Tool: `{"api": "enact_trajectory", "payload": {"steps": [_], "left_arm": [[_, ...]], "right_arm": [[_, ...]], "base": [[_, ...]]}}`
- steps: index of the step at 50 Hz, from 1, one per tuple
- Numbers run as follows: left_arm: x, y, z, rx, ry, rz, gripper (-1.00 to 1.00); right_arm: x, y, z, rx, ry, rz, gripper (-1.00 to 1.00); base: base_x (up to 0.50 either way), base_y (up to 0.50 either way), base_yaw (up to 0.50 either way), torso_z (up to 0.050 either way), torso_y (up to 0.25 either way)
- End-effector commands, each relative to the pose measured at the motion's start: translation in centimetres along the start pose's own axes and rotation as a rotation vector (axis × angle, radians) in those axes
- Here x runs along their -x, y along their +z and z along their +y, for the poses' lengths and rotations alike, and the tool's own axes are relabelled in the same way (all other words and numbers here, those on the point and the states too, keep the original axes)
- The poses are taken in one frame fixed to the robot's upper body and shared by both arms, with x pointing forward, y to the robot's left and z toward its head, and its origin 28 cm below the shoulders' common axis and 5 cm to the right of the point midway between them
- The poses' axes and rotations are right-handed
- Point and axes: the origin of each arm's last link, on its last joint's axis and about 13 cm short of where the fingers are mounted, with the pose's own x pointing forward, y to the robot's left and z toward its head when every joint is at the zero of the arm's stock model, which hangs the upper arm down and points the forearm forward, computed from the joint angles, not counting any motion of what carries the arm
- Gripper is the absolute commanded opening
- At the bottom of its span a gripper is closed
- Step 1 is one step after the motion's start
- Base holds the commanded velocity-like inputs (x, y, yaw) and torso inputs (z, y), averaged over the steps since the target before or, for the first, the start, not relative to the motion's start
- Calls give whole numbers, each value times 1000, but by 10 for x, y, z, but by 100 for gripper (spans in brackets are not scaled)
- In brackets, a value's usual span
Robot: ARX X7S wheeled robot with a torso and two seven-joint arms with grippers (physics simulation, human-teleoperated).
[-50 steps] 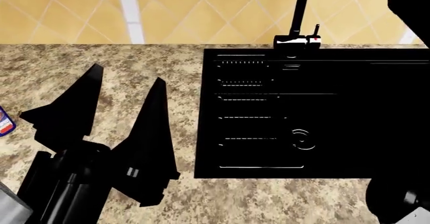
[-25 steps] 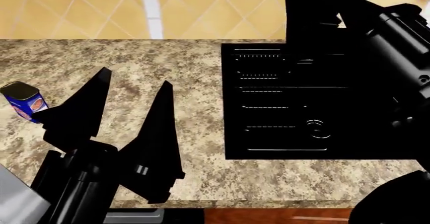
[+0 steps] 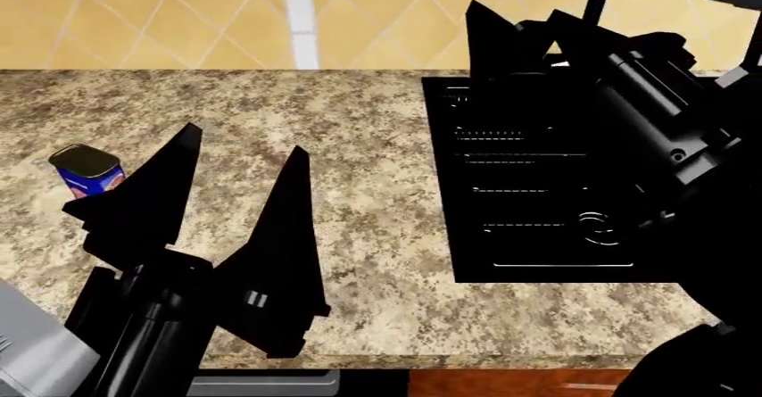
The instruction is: Pick the cans from the counter and place them in their designated side in the cabinet.
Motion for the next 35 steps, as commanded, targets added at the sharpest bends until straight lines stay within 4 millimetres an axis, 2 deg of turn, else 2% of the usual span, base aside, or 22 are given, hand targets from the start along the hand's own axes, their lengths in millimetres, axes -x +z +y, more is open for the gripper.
{"api": "enact_trajectory", "payload": {"steps": [1, 8, 26, 35], "left_arm": [[0, 0, 0, -1, 1, -3, 100], [0, 1, 0, -5, 4, -5, 100], [2, 2, 1, -12, 21, -4, 100], [3, 1, 1, -9, 23, -7, 100]], "right_arm": [[2, 0, 1, 8, 8, 1, 100], [10, 2, 3, 5, 2, -2, 100], [2, -5, 3, 5, 5, 7, 100], [9, 0, 4, 10, 9, 8, 100]], "base": [[0, 191, 0, 0, 0], [-9, 213, 0, 0, 0], [-26, 231, 0, 0, 0], [-25, 230, 0, 0, 0]]}}
